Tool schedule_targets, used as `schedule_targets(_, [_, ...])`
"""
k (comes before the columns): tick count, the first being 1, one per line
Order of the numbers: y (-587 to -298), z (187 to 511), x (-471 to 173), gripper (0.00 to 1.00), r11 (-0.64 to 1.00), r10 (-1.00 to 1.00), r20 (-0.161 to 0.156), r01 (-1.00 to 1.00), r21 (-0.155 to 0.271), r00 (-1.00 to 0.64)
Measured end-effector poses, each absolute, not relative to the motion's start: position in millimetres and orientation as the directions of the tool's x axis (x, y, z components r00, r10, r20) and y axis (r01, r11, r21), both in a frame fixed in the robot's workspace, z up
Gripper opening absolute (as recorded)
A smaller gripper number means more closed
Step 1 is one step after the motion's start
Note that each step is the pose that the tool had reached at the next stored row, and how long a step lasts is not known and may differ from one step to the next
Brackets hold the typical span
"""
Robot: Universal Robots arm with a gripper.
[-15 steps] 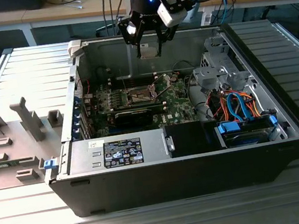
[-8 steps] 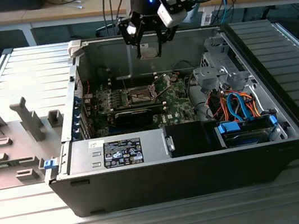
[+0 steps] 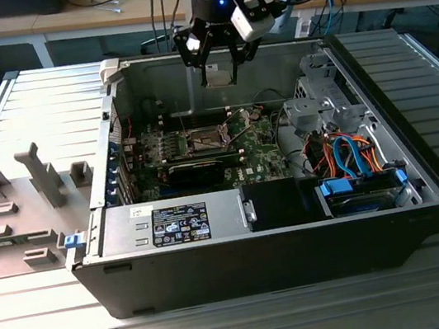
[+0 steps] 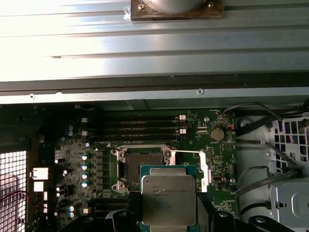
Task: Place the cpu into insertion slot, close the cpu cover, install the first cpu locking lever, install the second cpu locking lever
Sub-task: 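Place the cpu into insertion slot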
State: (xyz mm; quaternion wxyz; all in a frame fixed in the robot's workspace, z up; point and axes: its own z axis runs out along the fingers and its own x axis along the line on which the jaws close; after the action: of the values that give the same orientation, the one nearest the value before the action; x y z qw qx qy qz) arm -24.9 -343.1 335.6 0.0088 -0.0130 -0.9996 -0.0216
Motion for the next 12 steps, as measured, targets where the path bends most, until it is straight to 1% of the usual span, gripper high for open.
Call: schedule_targets(12, [-343.1, 331.9, -24.8, 0.54, 0.999, 0.026, 0.018, 0.026, 0.043, -1.000])
